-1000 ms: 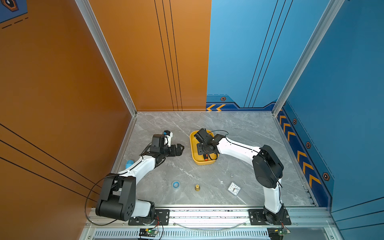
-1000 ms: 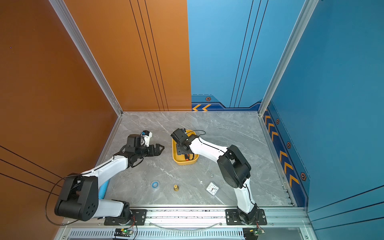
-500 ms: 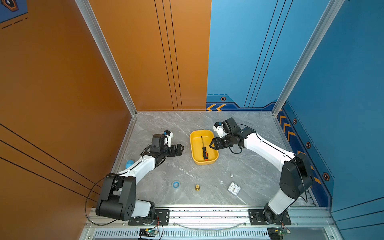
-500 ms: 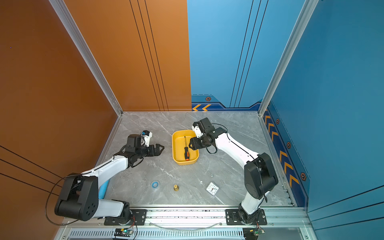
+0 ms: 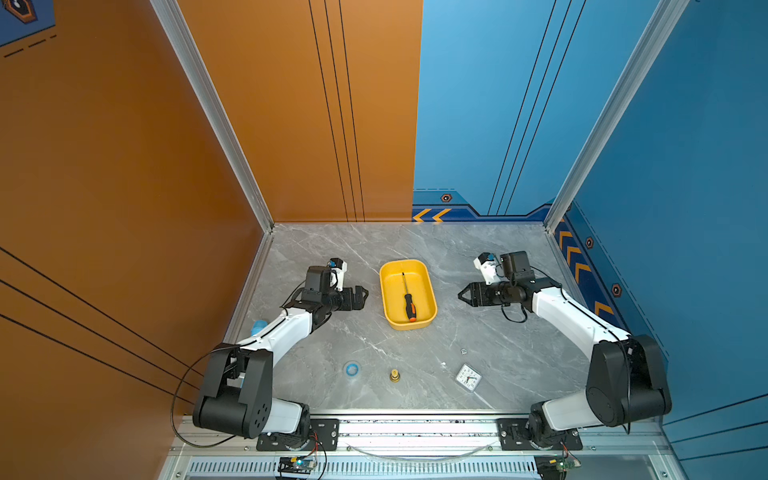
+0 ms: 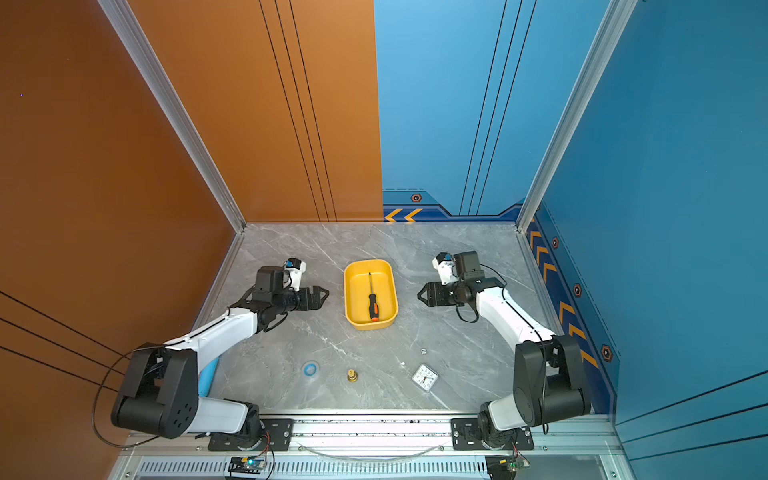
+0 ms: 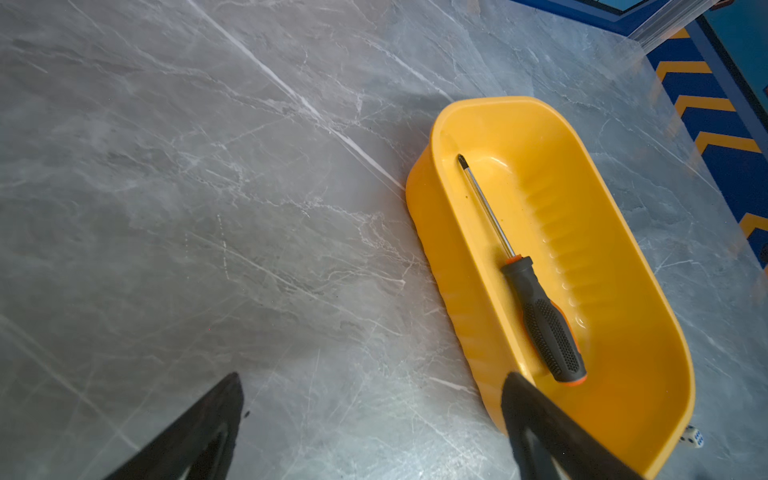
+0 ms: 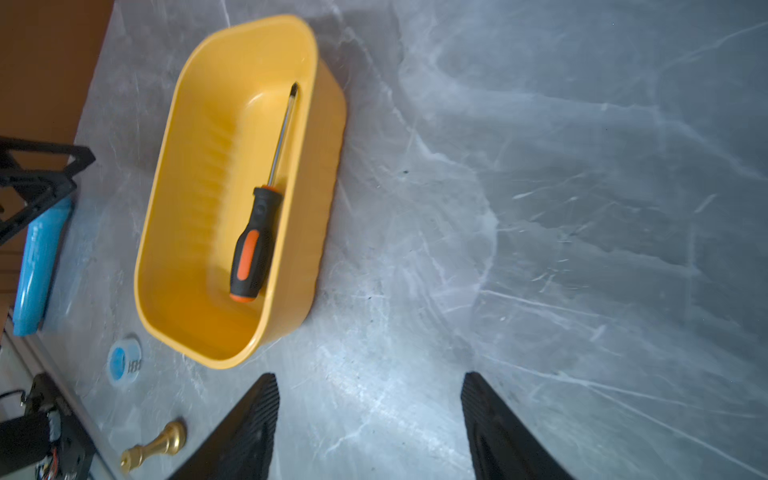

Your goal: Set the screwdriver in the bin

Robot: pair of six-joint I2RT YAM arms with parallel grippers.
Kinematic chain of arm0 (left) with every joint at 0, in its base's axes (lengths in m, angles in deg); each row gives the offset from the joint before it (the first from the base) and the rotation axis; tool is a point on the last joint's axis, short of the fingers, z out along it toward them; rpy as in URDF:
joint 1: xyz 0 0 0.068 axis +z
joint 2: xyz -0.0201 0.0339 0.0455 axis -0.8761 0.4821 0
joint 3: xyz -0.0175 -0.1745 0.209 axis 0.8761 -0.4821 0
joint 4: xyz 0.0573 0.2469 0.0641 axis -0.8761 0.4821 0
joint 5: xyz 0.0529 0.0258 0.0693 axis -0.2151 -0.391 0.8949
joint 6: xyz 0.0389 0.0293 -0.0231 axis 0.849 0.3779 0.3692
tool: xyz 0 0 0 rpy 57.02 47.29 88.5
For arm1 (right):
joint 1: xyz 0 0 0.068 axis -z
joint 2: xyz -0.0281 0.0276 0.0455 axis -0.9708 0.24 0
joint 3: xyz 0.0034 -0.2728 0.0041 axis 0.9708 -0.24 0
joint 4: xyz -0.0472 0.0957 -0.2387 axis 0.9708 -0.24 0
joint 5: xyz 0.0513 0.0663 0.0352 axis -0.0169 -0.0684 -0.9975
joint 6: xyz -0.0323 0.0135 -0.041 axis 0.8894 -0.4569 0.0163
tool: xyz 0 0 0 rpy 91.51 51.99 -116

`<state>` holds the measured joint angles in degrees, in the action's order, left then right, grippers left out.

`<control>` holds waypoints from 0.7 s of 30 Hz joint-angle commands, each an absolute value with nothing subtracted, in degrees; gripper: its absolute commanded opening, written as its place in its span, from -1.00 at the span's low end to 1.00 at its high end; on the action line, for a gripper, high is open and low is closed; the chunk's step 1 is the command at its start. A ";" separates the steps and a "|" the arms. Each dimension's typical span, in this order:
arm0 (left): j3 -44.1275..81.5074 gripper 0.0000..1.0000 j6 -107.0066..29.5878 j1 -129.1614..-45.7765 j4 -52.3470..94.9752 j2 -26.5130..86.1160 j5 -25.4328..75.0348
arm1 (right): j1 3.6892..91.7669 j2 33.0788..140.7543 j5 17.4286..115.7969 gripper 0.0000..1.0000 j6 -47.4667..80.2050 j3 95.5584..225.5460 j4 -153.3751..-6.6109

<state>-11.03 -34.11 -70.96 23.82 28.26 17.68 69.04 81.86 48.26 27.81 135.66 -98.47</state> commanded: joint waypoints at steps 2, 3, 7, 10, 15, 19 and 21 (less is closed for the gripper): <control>-8.90 0.96 -30.21 -70.94 23.47 28.52 20.60 | 77.63 79.47 43.76 0.37 22.18 126.02 -75.52; -8.83 0.96 -29.76 -70.86 23.00 28.47 20.87 | 79.36 79.70 42.90 0.37 21.07 125.00 -73.31; -8.47 0.96 -27.98 -70.49 21.06 28.52 22.78 | 84.93 81.62 42.10 0.36 20.06 123.29 -68.73; -9.87 0.96 -26.41 -70.15 17.12 28.06 25.05 | 87.10 82.65 41.92 0.36 19.81 121.73 -64.10; -13.94 0.96 -23.47 -69.20 9.37 26.70 29.22 | 89.15 83.29 42.30 0.37 17.69 116.98 -50.90; -17.99 0.96 -19.40 -68.65 2.80 25.63 31.50 | 89.29 83.60 43.43 0.37 17.46 114.82 -44.66; -19.81 0.96 -18.34 -68.28 0.05 25.42 33.03 | 89.30 83.67 44.01 0.37 17.70 114.47 -44.05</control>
<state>-17.69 -22.18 -68.82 6.38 26.88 29.29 88.93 83.14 43.67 18.54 115.20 -50.98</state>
